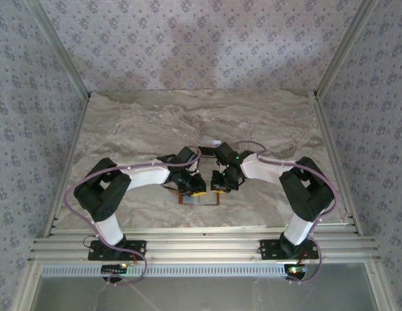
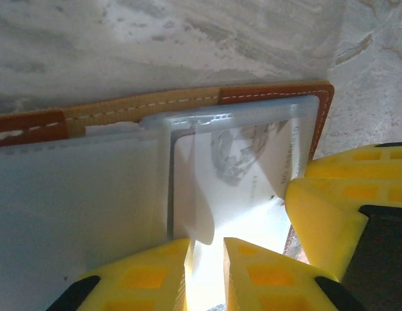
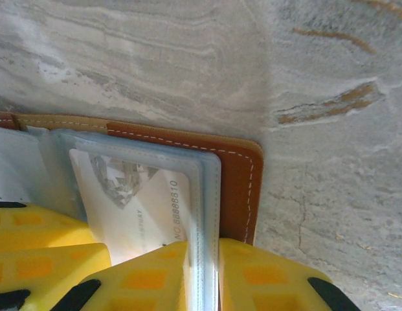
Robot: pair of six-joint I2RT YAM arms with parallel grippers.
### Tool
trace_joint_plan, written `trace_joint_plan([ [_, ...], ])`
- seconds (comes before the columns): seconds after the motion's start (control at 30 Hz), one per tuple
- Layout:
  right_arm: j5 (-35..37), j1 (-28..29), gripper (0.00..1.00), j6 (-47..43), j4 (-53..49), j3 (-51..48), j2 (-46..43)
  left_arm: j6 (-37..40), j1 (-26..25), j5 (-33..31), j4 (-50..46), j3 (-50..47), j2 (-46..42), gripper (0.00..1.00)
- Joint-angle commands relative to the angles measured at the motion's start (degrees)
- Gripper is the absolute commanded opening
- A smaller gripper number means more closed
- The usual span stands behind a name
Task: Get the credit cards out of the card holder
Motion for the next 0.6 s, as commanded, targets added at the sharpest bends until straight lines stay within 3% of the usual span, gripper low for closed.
trace_joint_plan([
  [0.0,1.01,-0.16,0.19,-0.58,-1.41,-1.34,0.95,-0.7,0.01,1.97,1.95,-0.45,1.52,0.22],
  [0.47,1.01,-0.2,0.2,-0.54,-1.6,-1.54,0.91,-0.71,-0.36,2.99,2.94,-0.21,3.23,0.28],
  [0.57,1.29,-0.19,0.27,-0.49,-1.81,-1.54,0.76,-0.16,-0.36,1.48,0.84,-0.02,2.55,0.32],
])
